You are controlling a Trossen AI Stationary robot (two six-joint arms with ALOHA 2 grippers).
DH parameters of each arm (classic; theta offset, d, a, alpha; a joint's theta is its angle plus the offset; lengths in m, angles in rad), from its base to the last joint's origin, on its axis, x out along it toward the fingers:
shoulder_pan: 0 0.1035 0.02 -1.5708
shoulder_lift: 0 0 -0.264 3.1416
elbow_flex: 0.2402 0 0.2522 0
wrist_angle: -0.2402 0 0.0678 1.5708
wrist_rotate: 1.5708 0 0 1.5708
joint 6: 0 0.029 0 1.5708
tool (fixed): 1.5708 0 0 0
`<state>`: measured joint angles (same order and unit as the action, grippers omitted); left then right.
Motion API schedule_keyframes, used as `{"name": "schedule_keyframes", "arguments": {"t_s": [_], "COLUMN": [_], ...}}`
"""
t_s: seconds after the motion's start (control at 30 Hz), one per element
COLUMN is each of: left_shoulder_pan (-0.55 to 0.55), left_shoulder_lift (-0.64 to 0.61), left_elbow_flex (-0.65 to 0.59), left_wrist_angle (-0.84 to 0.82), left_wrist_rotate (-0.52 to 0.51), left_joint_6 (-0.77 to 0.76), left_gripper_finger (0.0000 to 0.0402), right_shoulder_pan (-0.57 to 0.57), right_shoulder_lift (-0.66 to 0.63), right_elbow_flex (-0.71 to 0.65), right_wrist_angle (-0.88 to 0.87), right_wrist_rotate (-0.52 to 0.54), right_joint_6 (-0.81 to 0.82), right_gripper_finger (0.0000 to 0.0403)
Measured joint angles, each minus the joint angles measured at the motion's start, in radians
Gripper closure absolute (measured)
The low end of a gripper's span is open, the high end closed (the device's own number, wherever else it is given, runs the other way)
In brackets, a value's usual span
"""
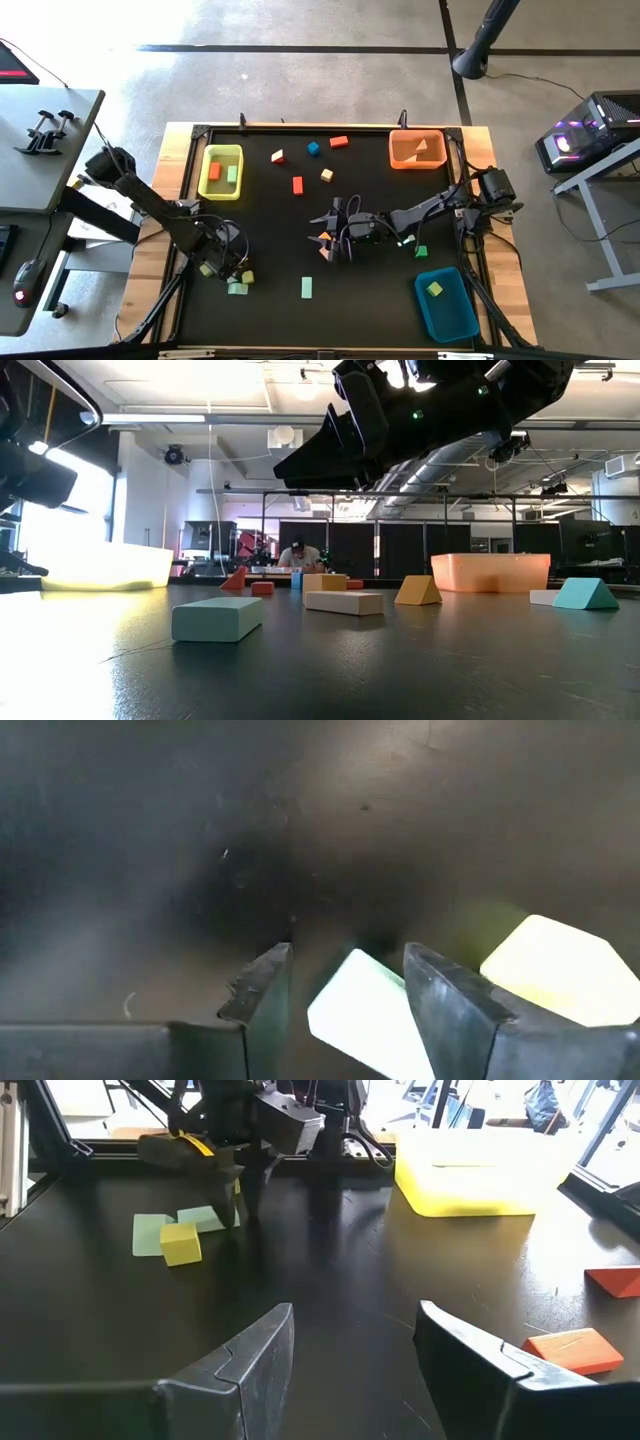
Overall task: Sort blocks by size
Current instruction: Put the light blue rectangular block into the yellow bin
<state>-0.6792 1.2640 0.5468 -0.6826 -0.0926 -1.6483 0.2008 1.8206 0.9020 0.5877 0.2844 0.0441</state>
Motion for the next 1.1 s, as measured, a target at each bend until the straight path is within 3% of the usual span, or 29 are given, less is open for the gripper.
{"name": "schedule_keyframes", "arguments": {"t_s": [0.27,0.43,0.53,0.67,0.83,1.0,1.1], "left_shoulder_pan": [-0.014,-0.028,-0.032,-0.01,0.053,0.078,0.078], "left_shoulder_lift": [0.0,0.004,0.012,0.029,0.025,0.013,0.015], "left_elbow_flex": [0.125,0.109,0.069,0.043,0.05,0.093,0.084], "left_wrist_angle": [-0.175,-0.064,-0.002,-0.018,-0.14,-0.244,-0.257], "left_wrist_rotate": [0.004,0.142,0.14,0.075,-0.097,-0.226,-0.248], "left_joint_6": [-0.036,-0.044,-0.044,-0.011,0.077,0.098,0.084], "left_gripper_finger": [0.024,0.0251,0.0267,0.0291,0.0311,0.0314,0.0301], "right_shoulder_pan": [0.0,0.0,0.0,0.0,0.0,0.0,0.0], "right_shoulder_lift": [0.0,0.0,0.0,0.0,0.0,0.0,0.0], "right_elbow_flex": [0.0,0.0,0.0,0.0,0.0,0.0,0.0], "right_wrist_angle": [0.0,0.0,0.0,0.0,0.0,0.0,0.0], "right_wrist_rotate": [0.0,0.0,0.0,0.0,0.0,0.0,0.0], "right_joint_6": [0.008,0.008,0.008,0.008,0.008,0.008,0.008], "right_gripper_finger": [0.0201,0.0201,0.0201,0.0201,0.0201,0.0201,0.0201]}}
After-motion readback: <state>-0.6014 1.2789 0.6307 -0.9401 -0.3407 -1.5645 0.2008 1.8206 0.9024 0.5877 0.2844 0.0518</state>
